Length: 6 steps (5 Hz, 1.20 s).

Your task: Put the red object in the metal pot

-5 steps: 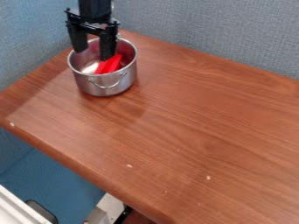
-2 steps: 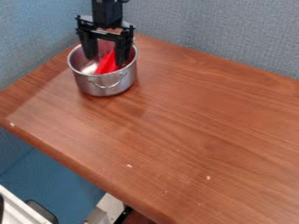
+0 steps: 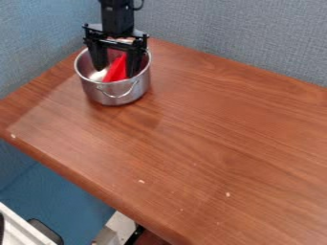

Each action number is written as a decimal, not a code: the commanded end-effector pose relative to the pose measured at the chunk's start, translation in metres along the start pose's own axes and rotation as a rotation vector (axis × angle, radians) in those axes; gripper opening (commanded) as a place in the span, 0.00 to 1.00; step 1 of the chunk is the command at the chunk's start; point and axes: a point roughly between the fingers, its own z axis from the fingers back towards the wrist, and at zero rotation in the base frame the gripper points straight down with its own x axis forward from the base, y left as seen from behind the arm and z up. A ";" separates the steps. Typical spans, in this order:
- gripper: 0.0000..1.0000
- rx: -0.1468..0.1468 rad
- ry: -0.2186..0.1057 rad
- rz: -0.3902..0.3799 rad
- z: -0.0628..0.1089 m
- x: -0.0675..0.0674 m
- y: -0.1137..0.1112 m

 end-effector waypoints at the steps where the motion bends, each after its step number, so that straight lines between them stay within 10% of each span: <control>1: 1.00 0.010 -0.069 -0.006 0.019 -0.005 0.005; 6: 1.00 -0.007 -0.053 0.111 -0.011 0.011 0.001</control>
